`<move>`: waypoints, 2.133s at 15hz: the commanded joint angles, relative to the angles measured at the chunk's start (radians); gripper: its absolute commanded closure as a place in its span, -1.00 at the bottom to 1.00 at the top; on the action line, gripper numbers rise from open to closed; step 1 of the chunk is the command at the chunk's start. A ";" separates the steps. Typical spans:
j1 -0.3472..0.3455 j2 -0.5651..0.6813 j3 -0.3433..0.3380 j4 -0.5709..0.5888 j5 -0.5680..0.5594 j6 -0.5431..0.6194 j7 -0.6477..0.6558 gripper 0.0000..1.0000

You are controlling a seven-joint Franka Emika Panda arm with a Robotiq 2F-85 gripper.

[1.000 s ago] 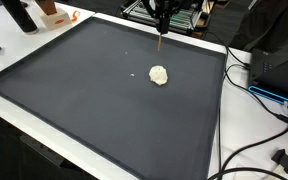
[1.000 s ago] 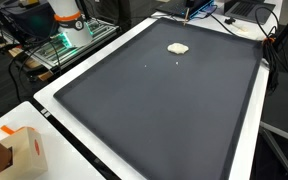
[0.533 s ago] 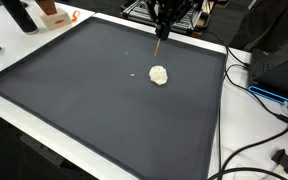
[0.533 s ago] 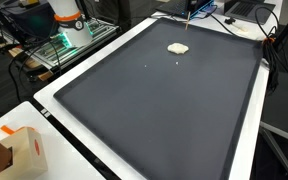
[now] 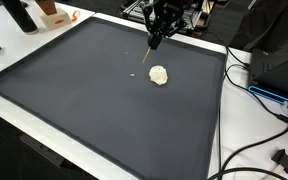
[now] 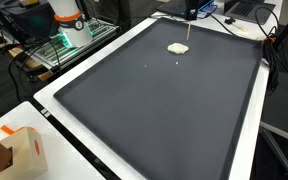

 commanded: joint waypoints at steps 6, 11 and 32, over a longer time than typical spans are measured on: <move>0.075 0.096 -0.052 0.010 -0.358 -0.045 0.430 0.94; 0.094 0.145 -0.038 0.023 -0.428 -0.124 0.549 0.94; 0.144 0.270 -0.001 0.056 -0.619 -0.246 0.743 0.94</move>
